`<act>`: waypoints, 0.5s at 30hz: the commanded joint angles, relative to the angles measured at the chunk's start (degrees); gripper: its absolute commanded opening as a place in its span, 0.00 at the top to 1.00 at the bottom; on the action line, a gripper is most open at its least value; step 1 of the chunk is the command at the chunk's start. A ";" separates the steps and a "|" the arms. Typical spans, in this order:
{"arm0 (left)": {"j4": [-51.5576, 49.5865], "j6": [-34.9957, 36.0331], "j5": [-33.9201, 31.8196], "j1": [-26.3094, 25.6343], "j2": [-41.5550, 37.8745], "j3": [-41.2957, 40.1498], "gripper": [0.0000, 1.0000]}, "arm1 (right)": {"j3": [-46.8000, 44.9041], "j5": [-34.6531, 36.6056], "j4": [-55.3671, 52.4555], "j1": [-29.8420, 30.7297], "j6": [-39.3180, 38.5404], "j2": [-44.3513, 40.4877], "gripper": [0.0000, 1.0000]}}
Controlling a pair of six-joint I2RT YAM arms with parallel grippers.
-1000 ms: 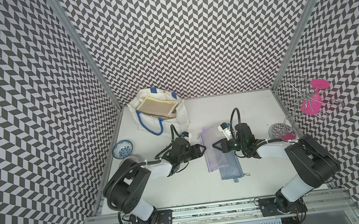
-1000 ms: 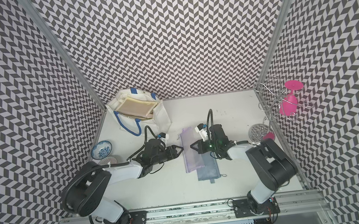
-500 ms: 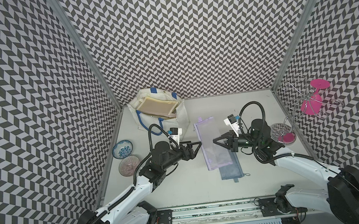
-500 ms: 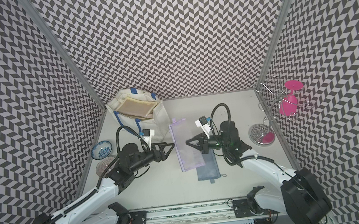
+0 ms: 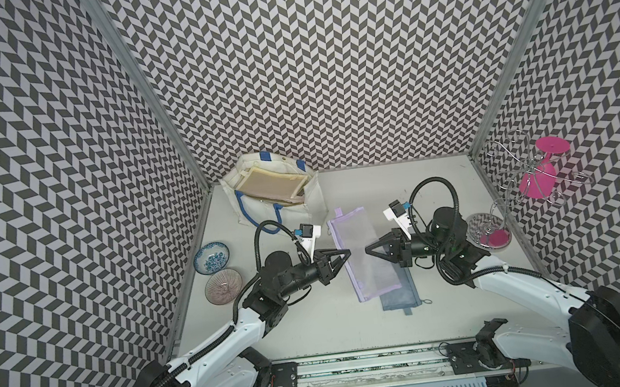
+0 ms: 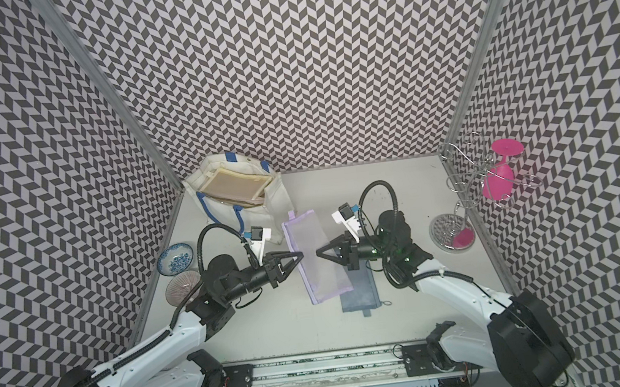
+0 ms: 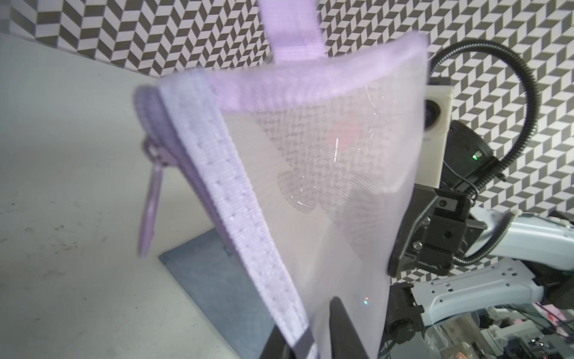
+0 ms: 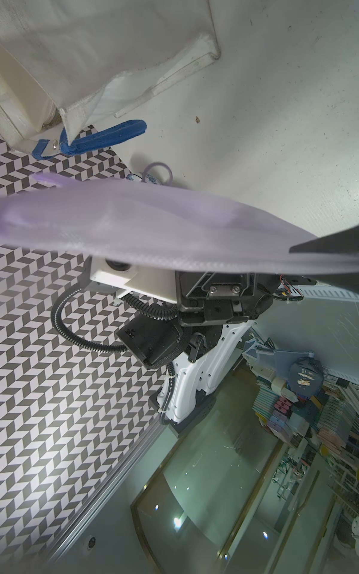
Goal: Put the pencil pouch into the canvas bag
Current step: Pick up the pencil pouch from the center of the board, then place the pencil pouch in the canvas bag.
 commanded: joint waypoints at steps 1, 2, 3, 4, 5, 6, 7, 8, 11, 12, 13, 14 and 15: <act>0.36 0.57 0.11 -0.27 -2.08 0.39 1.00 | 0.93 1.40 2.27 0.29 -0.17 1.03 0.90; -0.80 0.95 -0.19 -0.27 -2.68 0.71 1.00 | 1.25 2.16 1.61 0.32 -0.36 1.12 0.84; -2.09 1.26 -0.44 -0.25 -3.14 0.96 1.00 | 1.41 3.07 0.87 0.28 -0.61 1.20 0.76; -3.87 1.69 -0.84 -0.27 -3.93 1.51 1.00 | 1.90 4.39 -0.59 0.22 -1.23 1.20 0.67; -5.73 2.11 -1.64 -0.21 -4.94 2.06 1.00 | 2.59 6.00 -2.51 0.19 -2.18 1.06 0.57; -7.63 2.25 -2.58 -0.13 -5.88 2.57 1.00 | 3.15 7.46 -4.25 0.19 -3.03 0.92 0.46; -10.47 2.43 -4.31 0.06 -7.17 3.44 1.00 | 3.88 9.23 -6.55 0.19 -4.17 0.62 0.36; -14.58 2.71 -6.20 0.44 -8.31 4.96 1.00 | 4.65 10.85 -8.68 0.19 -5.30 0.21 0.29; -26.10 3.14 -9.36 4.39 -10.57 11.79 1.00 | 5.97 17.67 -13.96 0.08 -7.93 -2.19 0.20; -29.32 3.14 -10.03 6.33 -10.88 14.19 1.00 | 6.10 20.18 -15.26 -0.01 -8.42 -3.29 0.19; -32.85 3.05 -10.45 9.01 -10.87 17.06 1.00 | 6.04 23.60 -16.72 -0.14 -8.91 -4.56 0.18; -35.81 2.94 -10.53 12.06 -10.48 20.11 1.00 | 5.67 27.24 -17.79 -0.15 -9.06 -5.95 0.17; -37.98 2.88 -10.61 14.97 -9.91 22.51 1.00 | 4.98 29.64 -17.88 -0.28 -9.33 -7.12 0.16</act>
